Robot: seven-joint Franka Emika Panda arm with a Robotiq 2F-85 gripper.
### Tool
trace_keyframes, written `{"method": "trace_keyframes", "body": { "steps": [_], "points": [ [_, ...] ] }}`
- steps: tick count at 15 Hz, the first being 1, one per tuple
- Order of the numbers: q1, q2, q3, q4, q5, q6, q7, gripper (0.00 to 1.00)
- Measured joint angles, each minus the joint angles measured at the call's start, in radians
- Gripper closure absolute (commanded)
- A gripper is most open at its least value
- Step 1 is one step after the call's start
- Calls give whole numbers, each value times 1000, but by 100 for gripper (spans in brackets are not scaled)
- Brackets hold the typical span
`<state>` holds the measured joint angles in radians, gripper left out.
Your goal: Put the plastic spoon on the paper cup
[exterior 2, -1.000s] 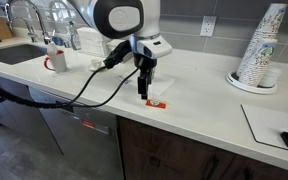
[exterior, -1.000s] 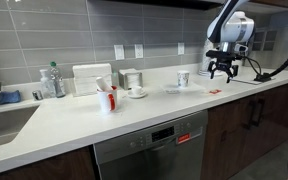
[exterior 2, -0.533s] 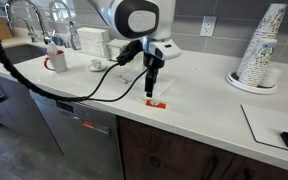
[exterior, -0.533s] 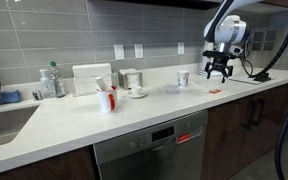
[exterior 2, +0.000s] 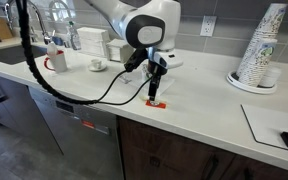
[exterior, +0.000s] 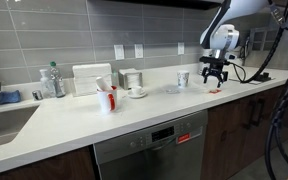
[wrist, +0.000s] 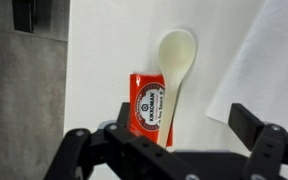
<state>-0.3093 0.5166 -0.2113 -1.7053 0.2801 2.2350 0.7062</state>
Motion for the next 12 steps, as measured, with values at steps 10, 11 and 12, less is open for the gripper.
{"method": "trace_keyframes", "body": {
  "steps": [10, 11, 12],
  "points": [
    [0, 67, 0, 63, 4, -18, 0, 55],
    [0, 70, 0, 67, 4, -22, 0, 60],
    [0, 73, 0, 71, 4, -25, 0, 65]
  ]
}}
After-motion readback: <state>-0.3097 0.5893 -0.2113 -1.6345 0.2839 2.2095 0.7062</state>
